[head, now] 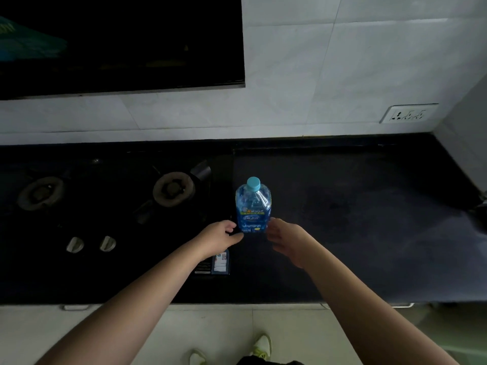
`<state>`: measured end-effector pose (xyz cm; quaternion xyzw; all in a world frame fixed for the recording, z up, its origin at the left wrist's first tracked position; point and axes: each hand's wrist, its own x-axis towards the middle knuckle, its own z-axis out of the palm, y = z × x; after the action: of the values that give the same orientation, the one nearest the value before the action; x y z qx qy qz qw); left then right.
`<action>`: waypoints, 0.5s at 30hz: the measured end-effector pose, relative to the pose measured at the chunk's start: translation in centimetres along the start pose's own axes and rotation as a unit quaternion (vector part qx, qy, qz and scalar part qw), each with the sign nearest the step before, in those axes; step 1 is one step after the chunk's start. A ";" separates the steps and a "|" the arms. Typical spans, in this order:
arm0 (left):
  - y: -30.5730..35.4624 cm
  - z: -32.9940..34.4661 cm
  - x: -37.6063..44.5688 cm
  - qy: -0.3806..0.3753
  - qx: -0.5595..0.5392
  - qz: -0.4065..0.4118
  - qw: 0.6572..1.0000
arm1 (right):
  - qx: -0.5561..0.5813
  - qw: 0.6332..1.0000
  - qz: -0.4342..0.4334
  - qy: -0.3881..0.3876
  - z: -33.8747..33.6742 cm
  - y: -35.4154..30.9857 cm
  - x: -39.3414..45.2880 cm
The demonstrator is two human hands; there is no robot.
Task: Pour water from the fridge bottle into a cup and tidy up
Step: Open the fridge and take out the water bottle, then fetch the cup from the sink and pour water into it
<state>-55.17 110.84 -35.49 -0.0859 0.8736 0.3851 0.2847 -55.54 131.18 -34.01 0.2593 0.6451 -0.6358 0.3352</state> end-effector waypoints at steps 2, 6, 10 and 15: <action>-0.2 0.2 -1.5 0.022 0.045 0.014 0.999 | -0.025 1.000 -0.008 -0.004 0.7 0.4 -0.8; -0.9 -0.2 -4.7 0.078 0.214 0.060 0.972 | -0.106 0.994 -0.027 -0.021 2.5 0.9 -2.3; -3.0 -0.7 -7.8 0.135 0.311 0.097 0.936 | -0.292 0.951 -0.097 -0.016 4.3 1.2 -3.7; -6.0 -1.5 -12.2 0.219 0.395 0.125 0.883 | -0.482 0.848 -0.219 0.021 7.2 2.8 -6.1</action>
<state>-43.55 104.78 -31.59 0.0614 0.9970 0.0115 0.0456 -48.75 124.76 -30.89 -0.0699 0.9175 -0.2959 0.2563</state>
